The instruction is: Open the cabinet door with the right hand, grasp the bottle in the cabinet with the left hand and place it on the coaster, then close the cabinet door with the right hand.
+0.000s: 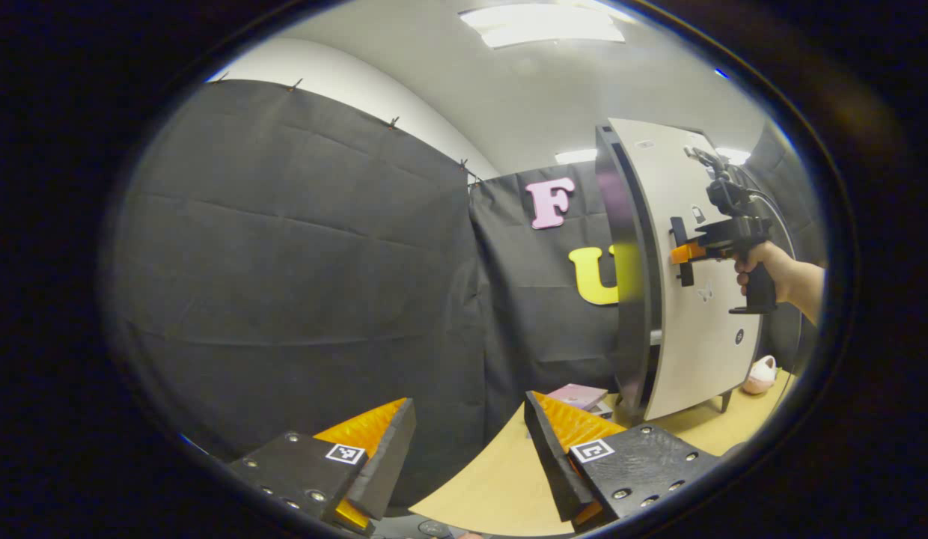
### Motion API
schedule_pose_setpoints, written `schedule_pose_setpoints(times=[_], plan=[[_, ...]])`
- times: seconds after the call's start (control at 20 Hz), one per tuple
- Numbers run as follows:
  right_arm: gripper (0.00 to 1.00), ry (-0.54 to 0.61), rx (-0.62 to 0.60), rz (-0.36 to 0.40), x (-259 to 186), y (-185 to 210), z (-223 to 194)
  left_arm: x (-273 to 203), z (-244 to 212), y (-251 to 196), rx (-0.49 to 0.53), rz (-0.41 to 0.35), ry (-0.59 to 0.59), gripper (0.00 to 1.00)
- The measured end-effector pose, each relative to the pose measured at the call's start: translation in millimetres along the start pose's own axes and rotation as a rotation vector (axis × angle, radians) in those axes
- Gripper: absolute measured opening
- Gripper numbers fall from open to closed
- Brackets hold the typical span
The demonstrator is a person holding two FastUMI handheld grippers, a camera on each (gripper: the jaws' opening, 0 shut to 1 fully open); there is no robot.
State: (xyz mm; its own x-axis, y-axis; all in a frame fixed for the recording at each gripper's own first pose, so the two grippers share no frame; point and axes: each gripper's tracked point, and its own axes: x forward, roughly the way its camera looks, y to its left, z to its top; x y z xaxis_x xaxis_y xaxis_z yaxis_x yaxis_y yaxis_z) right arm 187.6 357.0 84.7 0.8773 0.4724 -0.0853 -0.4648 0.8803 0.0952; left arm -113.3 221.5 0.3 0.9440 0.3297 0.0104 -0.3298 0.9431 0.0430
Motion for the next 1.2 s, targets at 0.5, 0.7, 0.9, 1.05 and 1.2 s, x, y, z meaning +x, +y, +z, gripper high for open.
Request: schedule_pose_setpoints(times=[0.5, 0.7, 0.9, 1.05, 1.2], plan=[[0.18, 0.029, 0.011, 0.121, -53.4, -0.5, 1.8, 8.5, 12.2, -89.1, -0.027, -0.148, -0.024, 0.87], [0.18, 0.043, 0.016, 0.146, -73.9, -4.1, 4.1, 7.3, 16.0, -107.9, -0.03, -0.178, -0.031, 0.83], [0.18, 0.05, 0.02, 0.16, -90.9, -10.2, 5.8, 4.6, 19.1, -120.1, -0.032, -0.197, -0.035, 0.87], [0.18, 0.056, 0.02, 0.17, -103.1, -14.6, 6.3, 5.4, 20.0, -138.0, -0.032, -0.214, -0.038, 0.8], [0.18, 0.058, 0.029, 0.176, -118.6, -21.6, 8.1, 6.1, 21.2, -152.5, -0.031, -0.233, -0.043, 0.8]])
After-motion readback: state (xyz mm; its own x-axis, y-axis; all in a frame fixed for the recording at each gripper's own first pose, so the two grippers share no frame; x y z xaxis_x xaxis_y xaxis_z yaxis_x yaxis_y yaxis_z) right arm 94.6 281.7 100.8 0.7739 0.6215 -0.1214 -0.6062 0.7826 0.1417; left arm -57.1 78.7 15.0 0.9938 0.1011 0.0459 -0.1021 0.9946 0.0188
